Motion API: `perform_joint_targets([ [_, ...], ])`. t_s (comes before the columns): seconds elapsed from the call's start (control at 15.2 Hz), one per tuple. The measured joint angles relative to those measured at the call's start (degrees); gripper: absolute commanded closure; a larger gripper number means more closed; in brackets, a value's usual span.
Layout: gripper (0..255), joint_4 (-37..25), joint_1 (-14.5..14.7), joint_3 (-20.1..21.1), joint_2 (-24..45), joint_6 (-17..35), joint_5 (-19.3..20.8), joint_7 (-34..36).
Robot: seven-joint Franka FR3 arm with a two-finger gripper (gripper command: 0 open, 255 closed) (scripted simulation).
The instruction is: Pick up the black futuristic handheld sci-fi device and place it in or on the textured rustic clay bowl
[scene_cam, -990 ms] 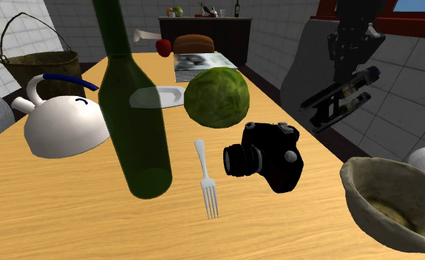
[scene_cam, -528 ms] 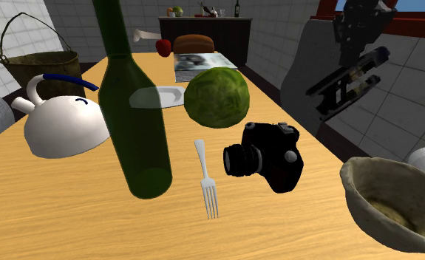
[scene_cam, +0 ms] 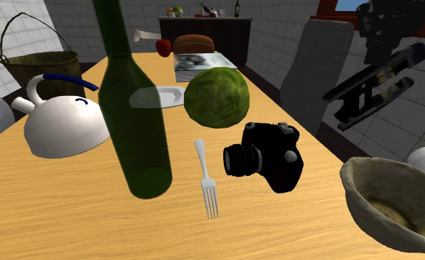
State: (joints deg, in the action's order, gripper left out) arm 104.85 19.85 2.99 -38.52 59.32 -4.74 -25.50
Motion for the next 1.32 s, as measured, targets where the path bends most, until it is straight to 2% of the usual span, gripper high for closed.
perform_joint_targets([
  [0.33,255,0.3,0.4,5.6,-3.5,-2.4,-5.3,7.2],
  [0.79,255,-3.3,0.4,13.3,-5.1,-5.6,-13.3,17.3],
  [1.32,255,5.3,0.8,14.7,-9.8,-1.5,-14.8,17.4],
])
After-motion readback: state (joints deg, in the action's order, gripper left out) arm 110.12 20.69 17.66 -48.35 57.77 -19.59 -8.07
